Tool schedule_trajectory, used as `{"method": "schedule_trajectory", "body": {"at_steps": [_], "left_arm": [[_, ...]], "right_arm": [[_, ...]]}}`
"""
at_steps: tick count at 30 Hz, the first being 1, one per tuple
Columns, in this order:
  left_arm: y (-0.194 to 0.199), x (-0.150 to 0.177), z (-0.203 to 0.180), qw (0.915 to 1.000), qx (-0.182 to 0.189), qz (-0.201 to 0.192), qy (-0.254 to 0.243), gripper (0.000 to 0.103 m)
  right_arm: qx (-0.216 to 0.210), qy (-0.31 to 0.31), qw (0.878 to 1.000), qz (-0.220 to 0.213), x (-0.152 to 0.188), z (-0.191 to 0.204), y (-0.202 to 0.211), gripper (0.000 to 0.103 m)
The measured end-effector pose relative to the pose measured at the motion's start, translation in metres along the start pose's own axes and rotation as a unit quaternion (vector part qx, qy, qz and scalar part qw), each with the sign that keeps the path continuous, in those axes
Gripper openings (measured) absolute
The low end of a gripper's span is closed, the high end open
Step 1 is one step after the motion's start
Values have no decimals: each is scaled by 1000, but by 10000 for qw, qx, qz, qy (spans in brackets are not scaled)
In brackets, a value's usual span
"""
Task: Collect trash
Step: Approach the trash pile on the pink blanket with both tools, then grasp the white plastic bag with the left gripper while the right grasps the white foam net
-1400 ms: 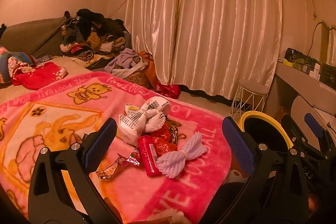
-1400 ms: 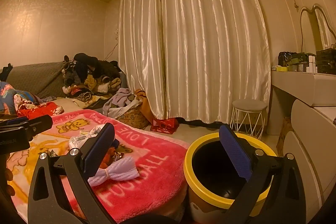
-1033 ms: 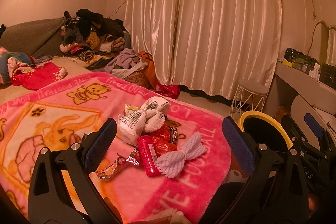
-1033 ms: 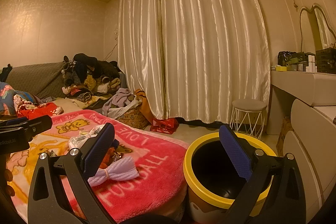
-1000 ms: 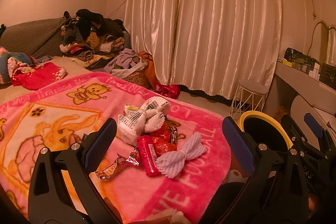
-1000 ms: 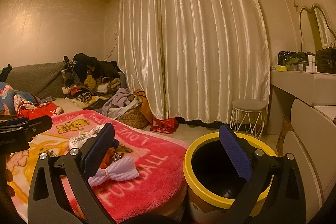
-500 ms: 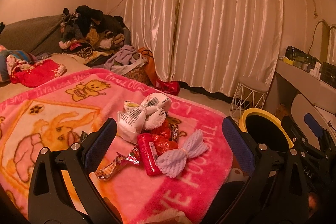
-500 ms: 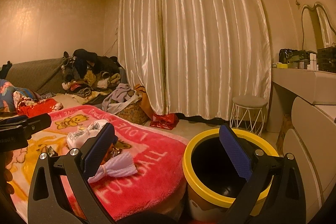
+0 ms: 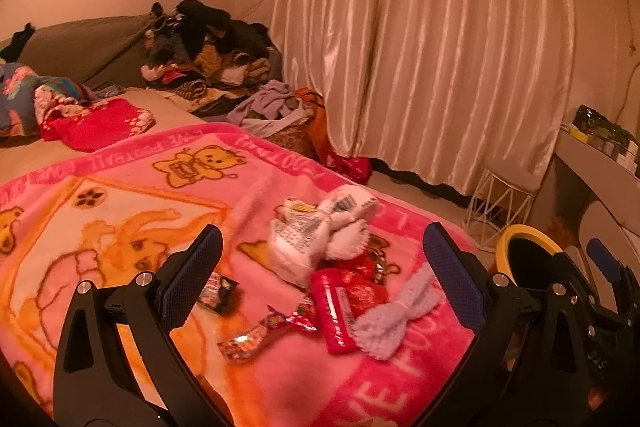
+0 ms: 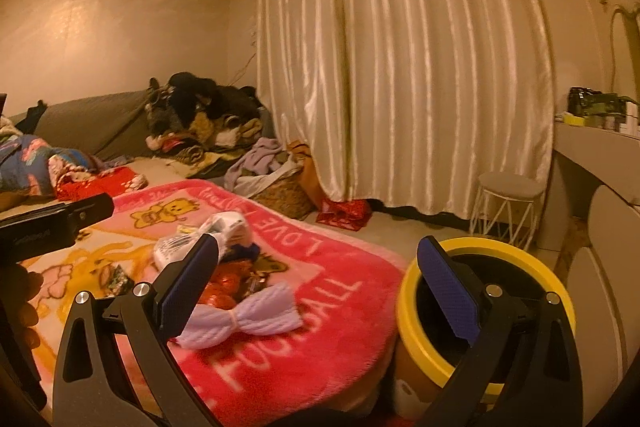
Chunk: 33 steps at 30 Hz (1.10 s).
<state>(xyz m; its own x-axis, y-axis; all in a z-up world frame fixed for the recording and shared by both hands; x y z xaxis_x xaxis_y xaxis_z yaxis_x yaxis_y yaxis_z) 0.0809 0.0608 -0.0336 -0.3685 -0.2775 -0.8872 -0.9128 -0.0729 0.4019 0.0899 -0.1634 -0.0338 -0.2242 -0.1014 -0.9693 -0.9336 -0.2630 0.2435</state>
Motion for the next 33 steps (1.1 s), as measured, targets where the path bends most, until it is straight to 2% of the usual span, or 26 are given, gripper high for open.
{"method": "schedule_trajectory", "body": {"at_steps": [10, 17, 20, 25, 28, 33], "left_arm": [[-10, -16, 37, 9991, -399, 110, 45, 92], [-35, -18, 61, 9977, -636, 170, 147, 92], [-48, -17, 64, 9980, -550, 249, 178, 92], [-75, -13, 59, 9985, -69, 487, 224, 92], [-95, -8, 54, 9969, -47, 761, 204, 92], [-120, 0, 46, 9943, 168, 1040, 167, 92]], "right_arm": [[-397, -6, 9983, 415, -2, 31, -34, 97], [-583, 27, 9941, 913, 6, 46, -66, 97], [-552, 12, 9927, 1077, 11, 46, -80, 97], [-422, -90, 9888, 1430, 23, 39, -105, 97], [-346, -106, 9852, 1674, 33, 36, -120, 97], [-442, -289, 9711, 2326, 54, 32, -147, 97]]}}
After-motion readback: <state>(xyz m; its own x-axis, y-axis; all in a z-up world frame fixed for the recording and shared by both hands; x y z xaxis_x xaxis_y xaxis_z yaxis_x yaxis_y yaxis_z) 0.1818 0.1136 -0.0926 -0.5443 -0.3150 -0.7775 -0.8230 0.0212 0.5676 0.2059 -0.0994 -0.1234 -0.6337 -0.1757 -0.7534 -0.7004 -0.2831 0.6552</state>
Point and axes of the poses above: each gripper's, at about its wrist camera, not at the fingertips, and y roughly against the way its jaws point, z to its left, x to its underside, the point moved 6 cm from there along -y, roughly the way its jaws point, and after that the axes turned 3 degrees about y, right-handed, at the moved point
